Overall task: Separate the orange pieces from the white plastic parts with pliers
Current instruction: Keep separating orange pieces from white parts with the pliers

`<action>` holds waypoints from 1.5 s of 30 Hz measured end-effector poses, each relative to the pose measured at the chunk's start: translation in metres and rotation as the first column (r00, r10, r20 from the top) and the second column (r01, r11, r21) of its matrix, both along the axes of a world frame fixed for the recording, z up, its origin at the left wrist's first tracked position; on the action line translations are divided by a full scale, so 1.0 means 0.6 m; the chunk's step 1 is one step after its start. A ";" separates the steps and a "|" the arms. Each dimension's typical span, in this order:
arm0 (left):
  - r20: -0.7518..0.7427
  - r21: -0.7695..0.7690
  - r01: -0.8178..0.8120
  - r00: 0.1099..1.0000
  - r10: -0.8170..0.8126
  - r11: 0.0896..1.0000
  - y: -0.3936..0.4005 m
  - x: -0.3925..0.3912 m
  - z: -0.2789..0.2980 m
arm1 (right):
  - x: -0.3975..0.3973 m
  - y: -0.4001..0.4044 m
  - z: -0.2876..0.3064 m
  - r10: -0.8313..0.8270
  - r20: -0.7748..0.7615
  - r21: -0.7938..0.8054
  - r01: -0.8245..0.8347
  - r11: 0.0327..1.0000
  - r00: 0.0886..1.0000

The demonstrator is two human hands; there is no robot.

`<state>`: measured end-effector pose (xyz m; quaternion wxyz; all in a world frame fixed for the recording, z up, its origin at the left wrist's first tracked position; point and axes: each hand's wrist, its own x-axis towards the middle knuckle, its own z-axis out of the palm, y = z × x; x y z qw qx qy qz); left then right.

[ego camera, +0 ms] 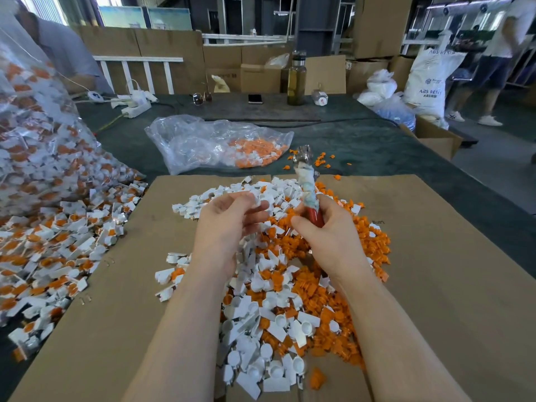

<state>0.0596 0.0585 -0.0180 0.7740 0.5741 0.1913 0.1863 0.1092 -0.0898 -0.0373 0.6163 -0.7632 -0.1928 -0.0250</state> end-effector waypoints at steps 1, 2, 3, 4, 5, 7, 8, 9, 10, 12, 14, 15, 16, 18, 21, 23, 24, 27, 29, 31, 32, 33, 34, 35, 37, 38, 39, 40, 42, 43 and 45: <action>0.007 0.005 0.017 1.000 -0.017 1.000 -0.005 0.000 0.001 | -0.001 0.002 0.001 0.000 0.002 0.027 0.000 1.000 1.000; 0.012 0.008 0.038 0.999 -0.038 0.999 -0.010 0.000 0.002 | -0.002 0.003 0.002 -0.003 -0.003 0.053 0.003 0.999 1.000; 0.016 0.013 0.060 0.998 -0.060 0.998 -0.015 0.000 0.003 | -0.003 0.005 0.002 -0.008 -0.005 0.070 0.009 0.998 1.000; 0.019 0.022 0.081 0.996 -0.082 0.996 -0.020 -0.001 0.003 | -0.004 0.006 0.002 -0.016 -0.003 0.080 0.016 0.997 1.000; 0.021 0.034 0.095 0.995 -0.096 0.995 -0.023 -0.001 0.002 | -0.005 0.006 0.001 -0.027 0.000 0.085 0.027 0.996 1.000; 0.011 0.079 0.094 0.995 -0.095 0.992 -0.029 -0.001 0.000 | -0.006 0.006 0.000 -0.052 0.005 0.099 0.052 0.994 0.999; -0.004 0.113 0.081 0.997 -0.081 0.990 -0.031 -0.001 -0.002 | -0.006 0.005 0.000 -0.059 0.007 0.111 0.058 0.992 0.998; -0.021 0.146 0.067 0.998 -0.064 0.987 -0.032 0.000 -0.003 | -0.005 0.005 0.000 -0.060 0.012 0.119 0.058 0.991 0.998; -0.035 0.173 0.056 0.998 -0.051 0.983 -0.034 0.000 -0.004 | -0.004 0.004 0.000 -0.059 0.017 0.121 0.057 0.991 0.998; -0.050 0.190 0.044 0.998 -0.035 0.981 -0.038 0.001 -0.005 | -0.004 0.004 0.000 -0.055 0.025 0.119 0.052 0.992 0.998; -0.052 0.177 0.045 0.998 -0.036 0.983 -0.041 0.001 -0.005 | -0.004 0.004 -0.001 -0.047 0.030 0.139 0.043 0.989 0.998; -0.050 0.170 0.052 0.998 -0.044 0.984 -0.042 0.001 -0.005 | -0.003 0.003 -0.002 -0.046 0.031 0.151 0.041 0.988 0.998; -0.048 0.165 0.060 0.997 -0.052 0.984 -0.043 0.001 -0.005 | -0.004 0.003 -0.002 -0.046 0.031 0.162 0.040 0.986 0.998; -0.043 0.149 0.069 0.997 -0.064 0.986 -0.045 0.000 -0.005 | -0.004 0.002 -0.002 -0.044 0.034 0.181 0.037 0.983 0.998; -0.032 0.105 0.057 0.998 -0.054 0.993 -0.047 -0.002 -0.004 | -0.005 0.003 -0.001 -0.044 0.049 0.199 0.033 0.979 0.998; -0.019 0.071 0.049 0.999 -0.047 0.996 -0.048 -0.003 -0.002 | -0.005 0.003 -0.001 -0.063 0.061 0.213 0.049 0.976 0.996; -0.016 0.065 0.048 0.999 -0.047 0.997 -0.048 -0.004 -0.002 | -0.006 0.003 0.000 -0.077 0.065 0.219 0.061 0.974 0.995; -0.019 0.086 0.046 0.999 -0.044 0.995 -0.049 -0.006 0.000 | -0.003 0.001 0.001 -0.113 0.098 0.198 0.092 0.976 0.989; -0.020 0.097 0.034 0.999 -0.033 0.995 -0.051 -0.006 0.000 | -0.003 0.001 0.001 -0.130 0.134 0.152 0.109 0.982 0.982; -0.016 0.089 0.023 1.000 -0.021 0.996 -0.052 -0.005 0.000 | -0.004 0.004 0.000 -0.154 0.186 0.099 0.138 0.985 0.970; -0.013 0.079 0.019 1.000 -0.018 0.997 -0.052 -0.006 0.001 | -0.005 0.005 -0.001 -0.167 0.211 0.077 0.154 0.985 0.963; -0.008 0.073 0.017 1.000 -0.016 0.997 -0.052 -0.006 0.002 | -0.006 0.007 -0.002 -0.182 0.235 0.055 0.174 0.983 0.955; -0.004 0.073 0.017 1.000 -0.017 0.997 -0.052 -0.007 0.003 | -0.008 0.008 -0.002 -0.198 0.259 0.030 0.196 0.980 0.946; 0.000 0.082 0.017 1.000 -0.017 0.997 -0.052 -0.007 0.004 | -0.009 0.008 -0.003 -0.213 0.282 0.008 0.220 0.976 0.936; 0.008 0.127 -0.001 1.000 0.000 0.992 -0.052 -0.006 0.005 | -0.010 0.009 -0.004 -0.242 0.317 -0.019 0.261 0.965 0.917; 0.014 0.164 -0.017 1.000 0.015 0.986 -0.052 -0.006 0.005 | -0.011 0.010 -0.004 -0.255 0.333 -0.021 0.277 0.961 0.908; 0.023 0.200 -0.031 0.999 0.027 0.979 -0.053 -0.005 0.005 | -0.012 0.011 -0.003 -0.266 0.347 -0.014 0.289 0.957 0.899; 0.033 0.229 -0.042 0.999 0.035 0.973 -0.054 -0.005 0.005 | -0.014 0.012 -0.003 -0.275 0.356 -0.004 0.296 0.955 0.893; 0.057 0.267 -0.054 0.998 0.041 0.962 -0.056 -0.006 0.006 | -0.015 0.012 -0.002 -0.289 0.366 0.011 0.306 0.952 0.885; 0.068 0.287 -0.057 0.997 0.039 0.956 -0.057 -0.005 0.006 | -0.015 0.012 -0.002 -0.292 0.367 0.014 0.309 0.951 0.883; 0.081 0.330 -0.062 0.996 0.037 0.942 -0.058 -0.006 0.006 | -0.014 0.012 -0.003 -0.294 0.359 0.013 0.310 0.951 0.886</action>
